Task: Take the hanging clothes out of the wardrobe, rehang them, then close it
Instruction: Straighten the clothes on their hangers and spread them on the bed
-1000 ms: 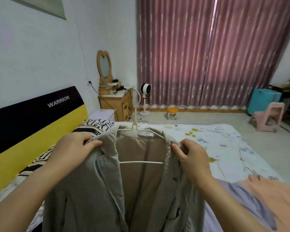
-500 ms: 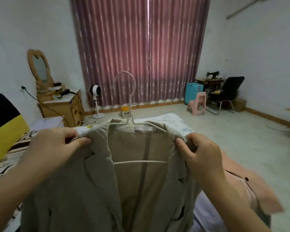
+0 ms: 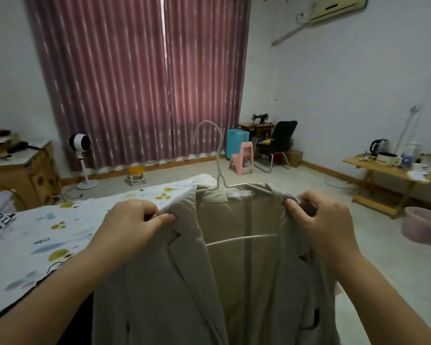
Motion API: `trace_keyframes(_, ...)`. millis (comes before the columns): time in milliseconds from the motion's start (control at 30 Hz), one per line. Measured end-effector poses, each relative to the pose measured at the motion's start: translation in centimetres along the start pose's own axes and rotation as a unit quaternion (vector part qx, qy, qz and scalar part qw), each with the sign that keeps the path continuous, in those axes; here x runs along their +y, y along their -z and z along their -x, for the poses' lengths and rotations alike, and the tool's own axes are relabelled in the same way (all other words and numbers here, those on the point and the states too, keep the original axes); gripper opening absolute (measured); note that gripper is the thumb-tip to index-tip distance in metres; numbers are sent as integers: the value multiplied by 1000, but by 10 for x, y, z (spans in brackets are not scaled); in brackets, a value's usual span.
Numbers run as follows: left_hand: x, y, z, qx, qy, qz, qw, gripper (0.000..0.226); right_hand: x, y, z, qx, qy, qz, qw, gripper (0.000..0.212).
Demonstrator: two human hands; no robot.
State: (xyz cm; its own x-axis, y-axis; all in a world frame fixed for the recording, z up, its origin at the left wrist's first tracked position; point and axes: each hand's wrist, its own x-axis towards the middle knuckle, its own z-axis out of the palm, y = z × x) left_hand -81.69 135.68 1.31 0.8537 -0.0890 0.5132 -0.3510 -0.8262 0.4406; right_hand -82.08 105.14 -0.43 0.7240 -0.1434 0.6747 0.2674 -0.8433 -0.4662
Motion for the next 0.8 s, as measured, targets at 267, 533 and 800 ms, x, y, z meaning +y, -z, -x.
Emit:
trace_keyframes(267,66,-116,-59,-23,13,52,998,49,129,7,-49,-22,-33,27,999,21)
trace_keyframes(533,110,-206,-116,0,42,122,992,46,227,8,-109,-39,-44,33,998,23)
trace_keyframes(800,134,-285,-204,12,24,146,989,45,312,-18,-178,-33,-64,38,997,26)
